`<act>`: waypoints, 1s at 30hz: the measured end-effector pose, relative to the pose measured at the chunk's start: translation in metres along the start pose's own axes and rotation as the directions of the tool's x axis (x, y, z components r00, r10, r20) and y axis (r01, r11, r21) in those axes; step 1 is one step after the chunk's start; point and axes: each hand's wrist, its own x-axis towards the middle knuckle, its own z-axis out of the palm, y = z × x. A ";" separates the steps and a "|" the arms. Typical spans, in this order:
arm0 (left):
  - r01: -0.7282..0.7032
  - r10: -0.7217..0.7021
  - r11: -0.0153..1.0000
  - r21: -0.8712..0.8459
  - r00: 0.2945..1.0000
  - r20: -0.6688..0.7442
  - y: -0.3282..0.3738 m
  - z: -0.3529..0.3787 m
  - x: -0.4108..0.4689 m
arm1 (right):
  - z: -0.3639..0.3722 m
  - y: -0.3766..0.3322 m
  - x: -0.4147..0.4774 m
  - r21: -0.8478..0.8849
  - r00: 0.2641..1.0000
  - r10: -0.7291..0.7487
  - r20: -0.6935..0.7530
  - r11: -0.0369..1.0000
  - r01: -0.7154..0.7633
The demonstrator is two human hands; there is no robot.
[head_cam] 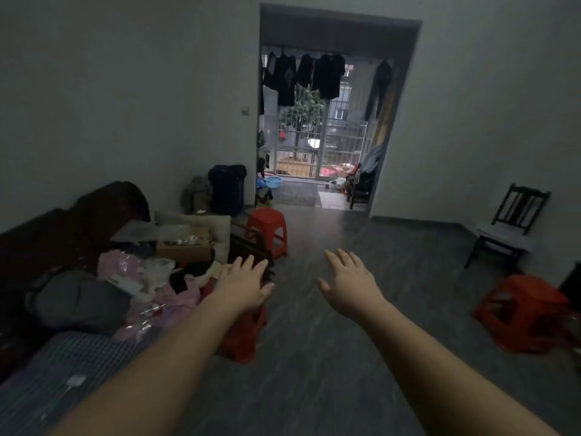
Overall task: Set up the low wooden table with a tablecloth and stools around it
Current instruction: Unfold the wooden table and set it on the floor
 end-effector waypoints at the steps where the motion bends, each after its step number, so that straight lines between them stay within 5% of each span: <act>1: 0.005 -0.005 1.000 -0.011 1.000 0.005 -0.005 0.000 0.016 | 0.004 -0.001 0.017 0.017 1.000 0.004 -0.005 1.000 -0.004; 16: 0.027 -0.029 0.999 0.029 0.997 0.075 -0.048 0.032 0.265 | 0.082 0.035 0.238 0.039 0.998 0.028 0.060 0.999 -0.031; 30: 0.033 -0.035 0.999 0.025 0.996 0.085 0.046 0.069 0.567 | 0.120 0.208 0.488 0.054 0.994 0.098 0.056 0.993 -0.101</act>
